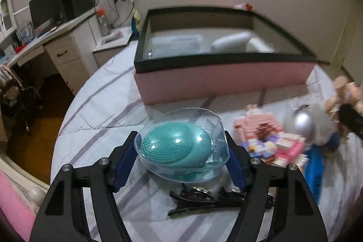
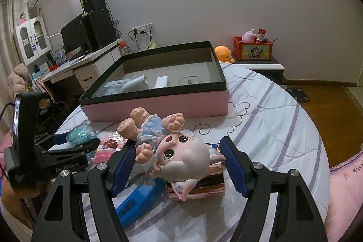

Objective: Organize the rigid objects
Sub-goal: 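Grasp the pig doll with the right tool while left tool holds the brush case, then carry brush case and pig doll into the pink box and open both tools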

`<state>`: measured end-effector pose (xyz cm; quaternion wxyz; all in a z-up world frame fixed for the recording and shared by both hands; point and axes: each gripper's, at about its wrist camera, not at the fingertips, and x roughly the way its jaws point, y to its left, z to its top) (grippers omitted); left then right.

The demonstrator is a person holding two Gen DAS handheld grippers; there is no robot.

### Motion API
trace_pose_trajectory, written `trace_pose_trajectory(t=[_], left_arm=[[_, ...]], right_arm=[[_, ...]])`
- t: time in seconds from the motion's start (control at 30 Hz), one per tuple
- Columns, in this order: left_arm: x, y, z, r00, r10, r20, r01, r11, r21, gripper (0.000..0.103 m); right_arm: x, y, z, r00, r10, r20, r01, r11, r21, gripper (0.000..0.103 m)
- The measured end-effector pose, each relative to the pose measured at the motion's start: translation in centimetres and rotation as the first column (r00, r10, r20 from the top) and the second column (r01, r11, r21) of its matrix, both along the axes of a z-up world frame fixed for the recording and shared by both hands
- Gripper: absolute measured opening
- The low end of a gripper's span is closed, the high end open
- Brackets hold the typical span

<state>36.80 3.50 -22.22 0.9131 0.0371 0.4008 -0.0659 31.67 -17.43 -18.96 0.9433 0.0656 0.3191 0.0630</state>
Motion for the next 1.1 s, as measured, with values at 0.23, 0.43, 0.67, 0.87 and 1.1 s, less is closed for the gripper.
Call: trace_pose_trajectory(t=[0.23, 0.43, 0.67, 0.87, 1.1], left_arm=[[-4.3, 0.1, 4.2, 0.993, 0.034, 0.116, -0.031, 0.999, -0.028, 0.072], [-7.9, -0.8, 8.3, 0.971, 0.037, 0.238, -0.032, 0.999, -0.025, 0.072], [-12.0, -0.6, 13.0, 0.921, 0.045, 0.387, -0.011, 0.996, -0.09, 0.072], [-13.4, -0.2, 15.6, 0.897, 0.054, 0.439, -0.009, 0.995, -0.104, 0.072], [-10.9, -1.0, 16.0, 0.902, 0.033, 0.431, -0.004, 0.998, -0.069, 0.072]], right_arm=[[-1.2, 1.5, 1.4, 0.999, -0.014, 0.042, 0.016, 0.999, -0.042, 0.074], [-3.4, 3.4, 4.5, 0.992, -0.011, 0.128, 0.022, 0.996, -0.088, 0.074], [-7.4, 4.7, 8.9, 0.965, -0.015, 0.262, 0.048, 0.992, -0.118, 0.074], [-9.8, 5.5, 12.1, 0.935, 0.0, 0.355, 0.052, 0.989, -0.138, 0.074], [-8.5, 5.6, 12.9, 0.934, 0.012, 0.357, 0.047, 0.987, -0.156, 0.074]])
